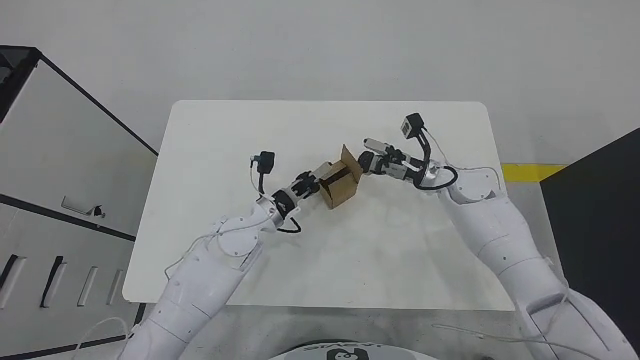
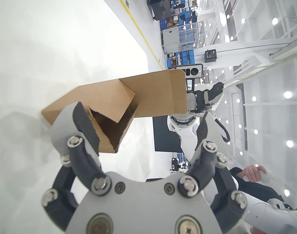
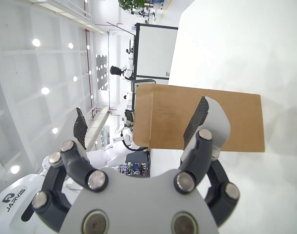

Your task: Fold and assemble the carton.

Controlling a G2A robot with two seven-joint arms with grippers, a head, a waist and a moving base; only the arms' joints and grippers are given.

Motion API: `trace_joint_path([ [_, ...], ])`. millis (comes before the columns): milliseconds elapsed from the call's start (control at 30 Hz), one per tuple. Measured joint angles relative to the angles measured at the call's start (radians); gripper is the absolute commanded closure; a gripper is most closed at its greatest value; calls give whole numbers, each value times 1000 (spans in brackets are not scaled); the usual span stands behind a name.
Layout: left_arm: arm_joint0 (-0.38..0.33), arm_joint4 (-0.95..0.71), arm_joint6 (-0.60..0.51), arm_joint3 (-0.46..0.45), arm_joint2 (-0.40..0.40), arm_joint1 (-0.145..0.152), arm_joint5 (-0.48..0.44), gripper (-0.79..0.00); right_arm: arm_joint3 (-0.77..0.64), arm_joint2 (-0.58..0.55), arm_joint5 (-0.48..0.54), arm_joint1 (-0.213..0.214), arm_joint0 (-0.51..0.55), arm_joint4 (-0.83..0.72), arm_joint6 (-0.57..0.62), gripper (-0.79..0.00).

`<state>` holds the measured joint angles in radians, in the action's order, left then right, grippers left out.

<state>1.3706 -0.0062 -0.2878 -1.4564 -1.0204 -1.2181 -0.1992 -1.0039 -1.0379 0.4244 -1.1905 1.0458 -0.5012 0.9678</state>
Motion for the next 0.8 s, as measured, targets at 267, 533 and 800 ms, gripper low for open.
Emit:
trace_joint_path([
  [267, -26, -14, 1, 36, 14, -11, -32, -785, -15, -12, -16, 3, 21, -2, 17, -785],
  [533, -47, -23, -9, 56, 24, -21, -48, -785, -51, -33, -40, 11, 54, 8, 16, -785],
  [800, -34, -19, -22, 52, -3, -18, -50, -708, -91, -68, -53, 22, 82, 26, 2, -785],
])
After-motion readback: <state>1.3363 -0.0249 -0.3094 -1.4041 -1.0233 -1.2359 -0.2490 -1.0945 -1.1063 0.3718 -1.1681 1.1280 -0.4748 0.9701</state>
